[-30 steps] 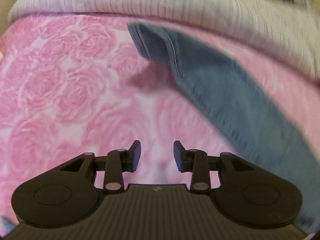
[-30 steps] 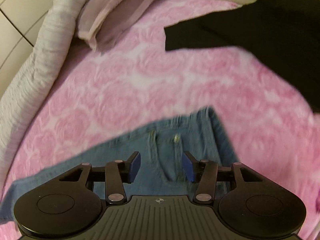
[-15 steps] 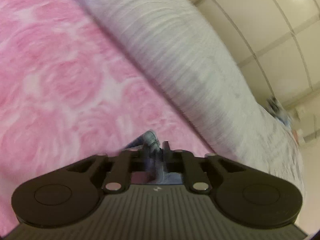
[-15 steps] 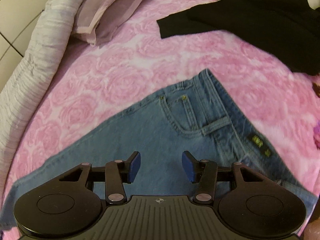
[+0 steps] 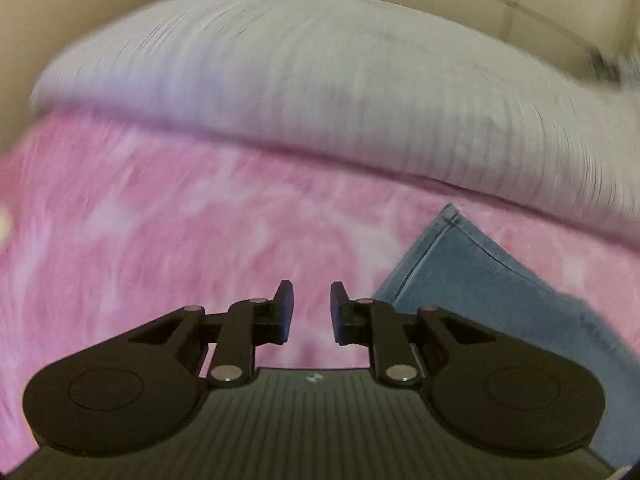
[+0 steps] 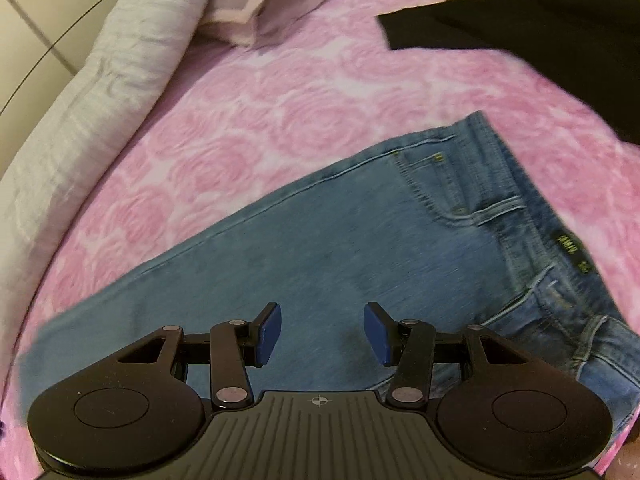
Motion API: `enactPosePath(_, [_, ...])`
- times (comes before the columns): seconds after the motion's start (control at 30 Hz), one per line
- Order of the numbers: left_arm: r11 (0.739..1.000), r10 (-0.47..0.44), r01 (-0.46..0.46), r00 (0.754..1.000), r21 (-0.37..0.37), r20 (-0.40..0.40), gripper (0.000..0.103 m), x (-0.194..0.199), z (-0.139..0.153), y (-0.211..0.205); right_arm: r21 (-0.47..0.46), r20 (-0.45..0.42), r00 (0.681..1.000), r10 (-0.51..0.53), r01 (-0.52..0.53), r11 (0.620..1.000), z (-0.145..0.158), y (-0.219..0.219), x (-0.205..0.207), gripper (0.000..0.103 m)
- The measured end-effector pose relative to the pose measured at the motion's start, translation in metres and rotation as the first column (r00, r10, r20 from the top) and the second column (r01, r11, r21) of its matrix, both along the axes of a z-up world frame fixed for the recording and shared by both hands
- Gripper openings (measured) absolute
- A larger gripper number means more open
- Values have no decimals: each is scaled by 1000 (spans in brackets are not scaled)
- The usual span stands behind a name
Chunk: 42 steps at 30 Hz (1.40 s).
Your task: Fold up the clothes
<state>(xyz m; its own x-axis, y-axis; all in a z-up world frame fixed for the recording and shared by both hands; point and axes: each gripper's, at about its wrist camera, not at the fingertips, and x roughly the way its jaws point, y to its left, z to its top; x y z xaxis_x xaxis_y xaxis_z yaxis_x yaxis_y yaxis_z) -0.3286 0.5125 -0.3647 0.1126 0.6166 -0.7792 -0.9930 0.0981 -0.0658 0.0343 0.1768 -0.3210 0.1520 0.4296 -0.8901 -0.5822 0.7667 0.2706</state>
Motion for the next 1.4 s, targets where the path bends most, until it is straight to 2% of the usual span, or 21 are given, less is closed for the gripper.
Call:
enactPosePath(0.1, [996, 60, -55, 996, -69, 67, 14, -27, -3, -26, -17, 4, 999, 37, -37, 999, 0, -5, -6, 50])
enactPosePath(0.13, [996, 42, -35, 996, -86, 77, 14, -32, -1, -36, -26, 1, 999, 35, -35, 999, -2, -8, -8, 50])
enactPosePath(0.23, [989, -50, 63, 994, -136, 97, 14, -29, 10, -85, -43, -20, 1000, 9, -9, 999, -4, -25, -13, 50])
enactPosePath(0.3, [973, -116, 139, 984, -184, 131, 14, -25, 18, -125, -45, -32, 999, -8, 7, 999, -4, -41, -18, 50])
enactPosePath(0.43, [921, -231, 273, 957, -278, 176, 15, -77, 19, -199, -69, -60, 998, -30, 26, 997, -4, -72, -33, 50])
enactPosePath(0.53, [902, -201, 250, 965, -353, 169, 16, -130, 21, -248, -85, -90, 995, -37, 29, 996, -5, -92, -49, 50])
enactPosePath(0.6, [909, -137, 181, 981, -375, 141, 18, -173, 26, -272, -102, -102, 995, -22, 12, 995, -7, -101, -62, 50])
enactPosePath(0.63, [913, -103, 145, 986, -382, 128, 23, -194, 30, -283, -111, -108, 994, -12, 0, 994, -9, -104, -68, 50])
enactPosePath(0.73, [914, -13, 41, 997, -404, 73, 29, -248, 35, -310, -132, -124, 992, 24, -40, 990, -13, -106, -88, 50])
enactPosePath(0.8, [909, 39, -18, 998, -417, 42, 29, -277, 32, -319, -134, -135, 989, 55, -73, 988, -15, -104, -101, 50])
enactPosePath(0.93, [904, 114, -63, 989, -423, 97, 33, -302, 16, -315, -138, -143, 981, 135, -154, 978, -20, -94, -129, 50])
enactPosePath(0.97, [912, 104, -62, 991, -405, 82, 33, -302, 9, -308, -137, -144, 977, 154, -174, 975, -21, -91, -136, 50])
enactPosePath(1.07, [931, 31, -7, 998, -364, 61, 33, -290, -12, -278, -137, -147, 968, 205, -226, 965, -23, -84, -150, 50])
enactPosePath(1.13, [926, -51, 62, 998, -373, 41, 37, -280, -30, -262, -145, -141, 963, 229, -249, 958, -24, -82, -157, 50])
enactPosePath(1.2, [911, -135, 133, 991, -389, 22, 37, -269, -46, -250, -157, -133, 963, 236, -255, 954, -23, -83, -161, 50])
enactPosePath(1.23, [912, -172, 166, 985, -376, 17, 34, -263, -47, -248, -161, -131, 963, 234, -254, 954, -22, -84, -161, 50])
enactPosePath(1.3, [907, -245, 232, 969, -352, 8, 17, -252, -46, -244, -166, -125, 965, 229, -248, 954, -20, -87, -160, 50])
enactPosePath(1.4, [930, -277, 261, 960, -258, -28, 15, -243, -30, -236, -166, -105, 975, 195, -210, 963, -14, -94, -153, 50])
